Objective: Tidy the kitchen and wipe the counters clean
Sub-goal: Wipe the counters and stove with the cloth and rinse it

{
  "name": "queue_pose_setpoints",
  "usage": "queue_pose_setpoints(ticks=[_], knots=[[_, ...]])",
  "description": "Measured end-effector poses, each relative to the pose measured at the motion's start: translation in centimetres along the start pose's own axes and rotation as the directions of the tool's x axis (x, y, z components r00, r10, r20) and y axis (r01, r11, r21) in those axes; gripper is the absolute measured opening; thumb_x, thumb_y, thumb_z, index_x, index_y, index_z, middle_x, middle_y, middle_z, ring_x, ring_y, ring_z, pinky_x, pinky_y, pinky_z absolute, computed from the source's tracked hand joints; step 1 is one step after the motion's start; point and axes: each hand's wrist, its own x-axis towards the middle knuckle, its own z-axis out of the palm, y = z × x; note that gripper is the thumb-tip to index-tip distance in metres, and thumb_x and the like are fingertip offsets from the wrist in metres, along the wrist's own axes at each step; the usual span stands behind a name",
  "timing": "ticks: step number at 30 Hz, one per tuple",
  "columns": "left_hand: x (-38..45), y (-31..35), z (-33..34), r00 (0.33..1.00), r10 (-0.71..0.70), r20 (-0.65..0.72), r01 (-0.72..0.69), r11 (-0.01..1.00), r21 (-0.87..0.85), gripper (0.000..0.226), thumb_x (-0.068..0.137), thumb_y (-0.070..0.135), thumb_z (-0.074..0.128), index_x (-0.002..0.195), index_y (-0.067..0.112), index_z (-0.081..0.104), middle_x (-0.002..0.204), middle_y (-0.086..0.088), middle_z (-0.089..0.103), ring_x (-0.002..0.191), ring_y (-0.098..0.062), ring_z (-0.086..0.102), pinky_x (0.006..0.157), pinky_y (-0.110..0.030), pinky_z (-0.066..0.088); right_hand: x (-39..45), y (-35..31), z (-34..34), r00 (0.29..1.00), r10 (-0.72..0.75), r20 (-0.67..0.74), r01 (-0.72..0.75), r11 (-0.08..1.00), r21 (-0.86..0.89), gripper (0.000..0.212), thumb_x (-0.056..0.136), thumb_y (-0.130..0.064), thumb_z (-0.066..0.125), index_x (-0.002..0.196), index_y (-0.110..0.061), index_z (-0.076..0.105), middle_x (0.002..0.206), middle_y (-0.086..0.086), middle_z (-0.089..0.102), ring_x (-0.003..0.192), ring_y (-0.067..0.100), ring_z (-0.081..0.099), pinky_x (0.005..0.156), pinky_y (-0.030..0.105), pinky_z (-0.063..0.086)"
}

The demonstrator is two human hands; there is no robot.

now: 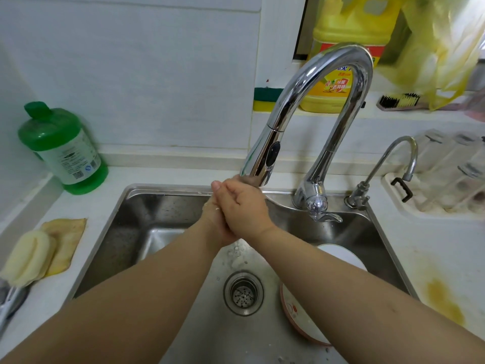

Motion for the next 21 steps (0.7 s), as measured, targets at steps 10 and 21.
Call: queue_pose_setpoints(ticks=[10, 21], knots=[[1.9, 0.6, -1.8, 0.963, -0.167, -0.212, 0.24, 0.888, 0.392, 0.037, 0.099, 0.034, 0.038, 0.068, 0.02, 0.052, 0.047, 0.0, 0.05, 0.041, -0.012, 0.042, 0.051, -0.017, 0.04, 1.9, 1.1, -1.2, 0.944, 0.324, 0.061, -0.301, 0.924, -0.237, 0.04, 0.101, -0.037, 0.036, 0.103, -0.006, 0.061, 0.097, 0.013, 0.062, 0.096, 0.027, 0.06, 0.082, 0.033, 0.045], [2.5, 3.8, -4.3, 0.981, -0.113, -0.155, 0.162, 0.92, 0.357, 0.026, 0.086, 0.038, 0.065, 0.085, 0.012, 0.062, 0.069, -0.005, 0.064, 0.047, -0.015, 0.057, 0.032, -0.015, 0.038, 1.5, 4.4, -4.6, 0.619, 0.502, 0.603, -0.779, 0.488, 0.393, 0.01, 0.091, -0.016, 0.058, 0.096, -0.01, 0.063, 0.078, 0.003, 0.068, 0.068, 0.013, 0.062, 0.059, 0.022, 0.049]])
